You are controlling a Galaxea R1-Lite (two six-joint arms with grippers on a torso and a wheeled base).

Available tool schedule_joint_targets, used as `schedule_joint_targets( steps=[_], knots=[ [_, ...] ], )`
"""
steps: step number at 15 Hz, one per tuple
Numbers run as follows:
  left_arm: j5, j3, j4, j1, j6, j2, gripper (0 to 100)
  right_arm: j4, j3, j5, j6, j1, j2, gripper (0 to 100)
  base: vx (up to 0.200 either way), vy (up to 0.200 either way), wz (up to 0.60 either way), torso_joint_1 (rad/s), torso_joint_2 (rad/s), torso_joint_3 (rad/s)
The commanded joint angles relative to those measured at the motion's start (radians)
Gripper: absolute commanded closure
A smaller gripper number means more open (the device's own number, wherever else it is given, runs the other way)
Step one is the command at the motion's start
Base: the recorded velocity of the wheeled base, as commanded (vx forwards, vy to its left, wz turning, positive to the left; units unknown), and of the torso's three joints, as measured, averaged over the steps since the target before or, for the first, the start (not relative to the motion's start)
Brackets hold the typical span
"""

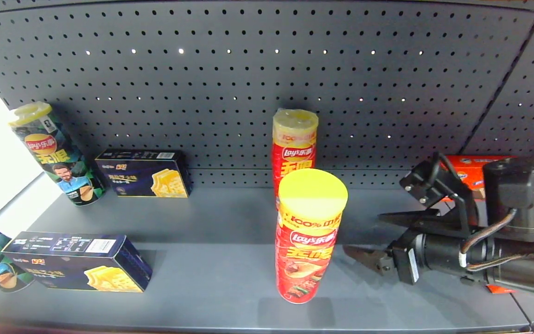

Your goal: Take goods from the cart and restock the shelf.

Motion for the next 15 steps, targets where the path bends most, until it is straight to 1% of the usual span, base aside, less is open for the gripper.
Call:
schedule_joint_targets(
  steps=[1, 4, 5, 6, 7, 8, 11, 13, 15],
  knots=[
    [0.0, 0.0, 0.001, -0.001, 0.0, 0.002, 0, -0.004, 0.015, 0.0, 0.0, -0.134, -0.151, 0, 0.0, 0.0, 0.0, 0.0, 0.0, 0.0],
    [0.0, -0.001, 0.001, -0.001, 0.0, 0.002, 0, 0.002, 0.07, 0.0, -0.002, -0.301, -0.33, 0, 0.0, 0.0, 0.0, 0.0, 0.0, 0.0],
    [0.0, -0.001, 0.002, -0.001, 0.0, 0.002, 0, 0.005, 0.11, -0.002, -0.002, -0.367, -0.409, 0, 0.0, 0.0, 0.0, 0.0, 0.0, 0.0],
    [0.0, -0.001, 0.002, -0.001, 0.0, 0.002, 0, 0.007, 0.124, -0.002, -0.002, -0.388, -0.435, 0, 0.0, 0.0, 0.0, 0.0, 0.0, 0.0],
    [0.0, -0.001, 0.002, -0.001, 0.0, 0.002, 0, 0.027, 0.19, 0.0, -0.002, -0.474, -0.553, 0, 0.0, 0.0, 0.0, 0.0, 0.0, 0.0],
    [0.0, -0.001, 0.002, -0.001, 0.0, 0.002, 0, 0.043, 0.218, 0.0, -0.002, -0.503, -0.603, 0, 0.0, 0.0, 0.0, 0.0, 0.0, 0.0],
    [0.0, -0.001, 0.001, -0.001, 0.0, 0.002, 0, 0.056, 0.316, -0.015, -0.003, -0.523, -0.722, 0, 0.0, 0.0, 0.0, 0.0, 0.0, 0.0],
    [0.0, -0.001, 0.001, -0.001, 0.0, 0.002, 0, 0.056, 0.357, -0.048, -0.003, -0.514, -0.763, 0, 0.0, 0.0, 0.0, 0.0, 0.0, 0.0],
    [0.0, -0.001, 0.001, -0.001, 0.0, 0.002, 0, 0.056, 0.376, -0.051, -0.003, -0.514, -0.784, 0, 0.0, 0.0, 0.0, 0.0, 0.0, 0.0]
  ],
)
